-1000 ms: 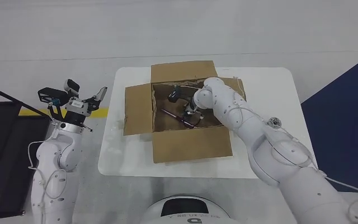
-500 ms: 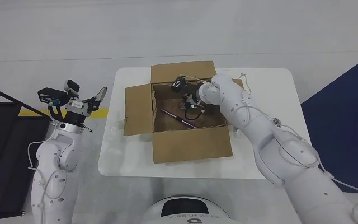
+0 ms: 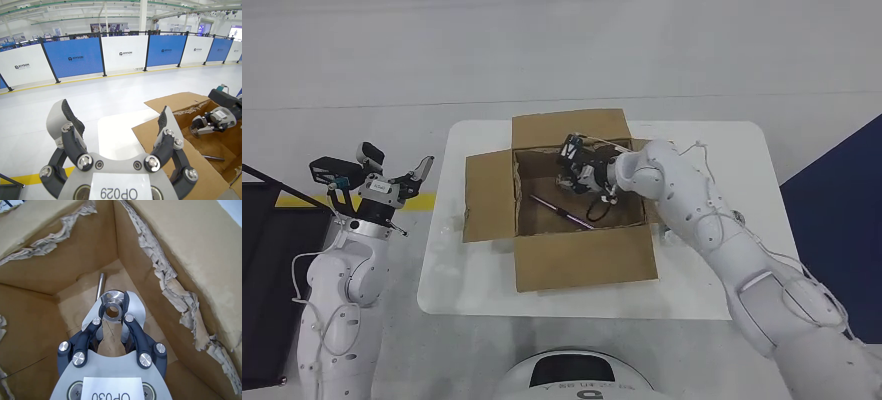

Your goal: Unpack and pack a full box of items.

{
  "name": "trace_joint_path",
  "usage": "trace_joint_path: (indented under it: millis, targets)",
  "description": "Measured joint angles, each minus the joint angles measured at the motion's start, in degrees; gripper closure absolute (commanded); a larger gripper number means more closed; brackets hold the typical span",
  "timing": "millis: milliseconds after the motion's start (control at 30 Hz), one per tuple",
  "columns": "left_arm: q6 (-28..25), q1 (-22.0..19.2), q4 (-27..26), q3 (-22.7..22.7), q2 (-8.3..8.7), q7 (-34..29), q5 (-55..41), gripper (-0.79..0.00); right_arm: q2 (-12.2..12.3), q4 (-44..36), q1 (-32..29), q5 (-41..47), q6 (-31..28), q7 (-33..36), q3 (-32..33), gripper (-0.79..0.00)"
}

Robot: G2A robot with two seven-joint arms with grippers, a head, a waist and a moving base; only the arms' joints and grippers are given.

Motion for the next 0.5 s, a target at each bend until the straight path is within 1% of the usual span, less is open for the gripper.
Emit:
trace_joint_path:
  millis: [167,267,500]
  targets:
    - [0.0,0.0,0.0,0.0,0.00,0.0,0.0,-0.785,3.5,-12.1,-7.3,-1.3,0.4,0.9,6.7,0.000]
    - [0.0,0.0,0.0,0.0,0.00,0.0,0.0,-0.785,4.7,-18.2,-11.0,-1.2,1.5,2.3,9.8,0.000]
    - [0.0,0.0,0.0,0.0,0.00,0.0,0.0,-0.785,4.8,-18.6,-11.2,-1.0,1.6,2.4,10.0,0.000]
